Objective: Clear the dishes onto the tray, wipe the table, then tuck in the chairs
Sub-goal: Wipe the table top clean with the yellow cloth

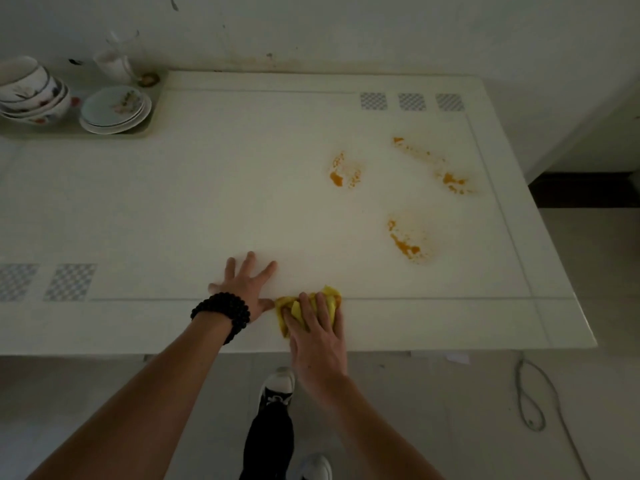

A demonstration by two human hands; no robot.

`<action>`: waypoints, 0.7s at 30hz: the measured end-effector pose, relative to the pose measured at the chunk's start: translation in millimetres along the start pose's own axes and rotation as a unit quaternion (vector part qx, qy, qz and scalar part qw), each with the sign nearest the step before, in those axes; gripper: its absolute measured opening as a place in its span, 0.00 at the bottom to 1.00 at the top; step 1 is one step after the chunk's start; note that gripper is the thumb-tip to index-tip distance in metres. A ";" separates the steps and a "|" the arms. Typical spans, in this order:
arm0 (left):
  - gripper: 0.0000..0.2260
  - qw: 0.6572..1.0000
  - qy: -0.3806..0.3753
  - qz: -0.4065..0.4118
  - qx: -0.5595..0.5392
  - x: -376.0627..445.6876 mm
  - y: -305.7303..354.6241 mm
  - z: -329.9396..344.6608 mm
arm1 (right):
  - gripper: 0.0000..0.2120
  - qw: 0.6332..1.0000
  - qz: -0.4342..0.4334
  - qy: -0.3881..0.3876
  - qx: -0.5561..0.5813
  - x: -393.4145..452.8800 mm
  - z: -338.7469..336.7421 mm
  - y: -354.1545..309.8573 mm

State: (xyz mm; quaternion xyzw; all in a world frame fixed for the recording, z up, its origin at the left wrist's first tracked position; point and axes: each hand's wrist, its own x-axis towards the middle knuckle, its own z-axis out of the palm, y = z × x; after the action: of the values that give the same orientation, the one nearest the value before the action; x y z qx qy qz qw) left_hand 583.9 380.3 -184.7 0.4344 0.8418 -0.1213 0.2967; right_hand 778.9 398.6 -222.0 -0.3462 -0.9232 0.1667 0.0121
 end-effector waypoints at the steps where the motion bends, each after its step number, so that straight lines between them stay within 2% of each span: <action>1: 0.35 1.000 -0.001 0.000 0.006 -2.5 2.1 1.7 | 0.24 1.000 -0.005 0.004 0.004 -3.8 -1.3 4.6; 5: 0.30 0.999 0.033 0.020 0.000 -8.4 11.6 9.8 | 0.21 0.999 -0.031 0.015 0.001 -14.8 -4.7 30.1; 10: 0.26 0.996 0.083 0.029 -0.004 -6.2 27.0 20.4 | 0.21 0.999 -0.010 0.039 0.010 -22.4 -6.9 45.2; 13: 0.25 0.994 0.100 0.053 -0.008 -5.9 38.6 26.2 | 0.21 0.999 0.015 0.047 0.006 -18.9 -8.4 46.5; 21: 0.26 0.992 0.114 0.043 -0.011 17.4 50.7 17.9 | 0.23 0.992 0.100 0.075 -0.014 16.2 -15.2 63.1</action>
State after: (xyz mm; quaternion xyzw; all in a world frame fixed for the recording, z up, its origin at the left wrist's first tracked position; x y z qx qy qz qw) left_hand 623.9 413.6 -206.7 0.4777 0.8520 -0.0485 0.2085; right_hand 808.8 458.0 -229.2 -0.4489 -0.8824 0.1275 0.0598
